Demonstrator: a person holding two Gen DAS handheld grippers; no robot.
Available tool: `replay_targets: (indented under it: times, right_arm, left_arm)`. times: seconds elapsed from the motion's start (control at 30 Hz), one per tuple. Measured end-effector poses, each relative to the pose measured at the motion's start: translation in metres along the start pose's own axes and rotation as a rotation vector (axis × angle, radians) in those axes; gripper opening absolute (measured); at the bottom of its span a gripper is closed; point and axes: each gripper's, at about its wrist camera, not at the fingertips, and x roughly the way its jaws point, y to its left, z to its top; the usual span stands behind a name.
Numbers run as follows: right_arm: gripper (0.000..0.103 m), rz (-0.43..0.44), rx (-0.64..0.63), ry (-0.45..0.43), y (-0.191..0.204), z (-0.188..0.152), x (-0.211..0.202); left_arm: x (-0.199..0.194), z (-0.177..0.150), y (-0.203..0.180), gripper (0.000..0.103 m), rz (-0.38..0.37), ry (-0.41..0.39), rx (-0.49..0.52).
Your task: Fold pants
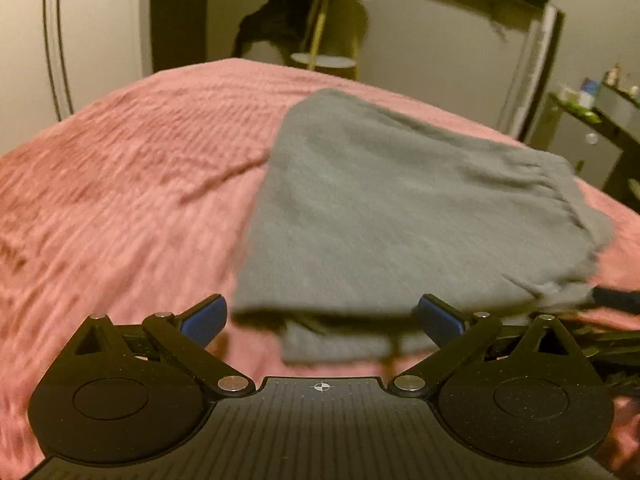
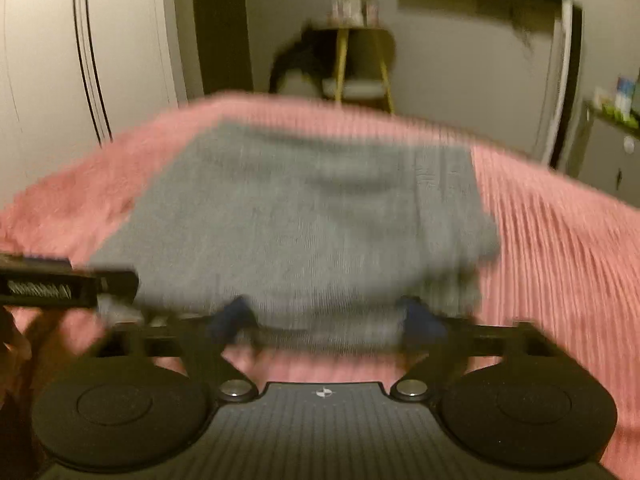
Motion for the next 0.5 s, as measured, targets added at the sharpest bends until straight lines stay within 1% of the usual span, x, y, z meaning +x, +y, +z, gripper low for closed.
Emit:
replay_targets:
  times: [0.07, 0.1, 0.17, 0.23, 0.33, 0.4, 0.5]
  right_arm:
    - [0.096, -0.001, 0.032, 0.021, 0.002, -0.002, -0.011]
    - [0.099, 0.002, 0.066, 0.037, 0.001, -0.004, -0.017]
    - [0.099, 0.007, 0.129, 0.074, -0.001, -0.012, -0.026]
    - [0.099, -0.006, 0.158, 0.093, -0.001, -0.023, -0.035]
    - [0.099, -0.062, 0.11, 0.051, 0.011, -0.026, -0.046]
    - [0.099, -0.099, 0.096, 0.041, 0.016, -0.024, -0.049]
    - [0.099, -0.073, 0.095, 0.04, 0.012, -0.022, -0.052]
  left_arm:
    - [-0.011, -0.006, -0.007, 0.103, -0.012, 0.002, 0.009]
    - [-0.014, -0.008, -0.012, 0.103, -0.011, 0.004, 0.015]
    - [-0.022, -0.013, -0.017, 0.103, 0.004, 0.015, 0.042]
    - [-0.027, -0.016, -0.021, 0.103, 0.009, 0.029, 0.066]
    - [-0.038, -0.022, -0.026, 0.103, 0.025, 0.06, 0.065]
    - [-0.039, -0.021, -0.026, 0.103, 0.036, 0.091, 0.071]
    - [-0.046, -0.02, -0.026, 0.103, 0.053, 0.103, 0.073]
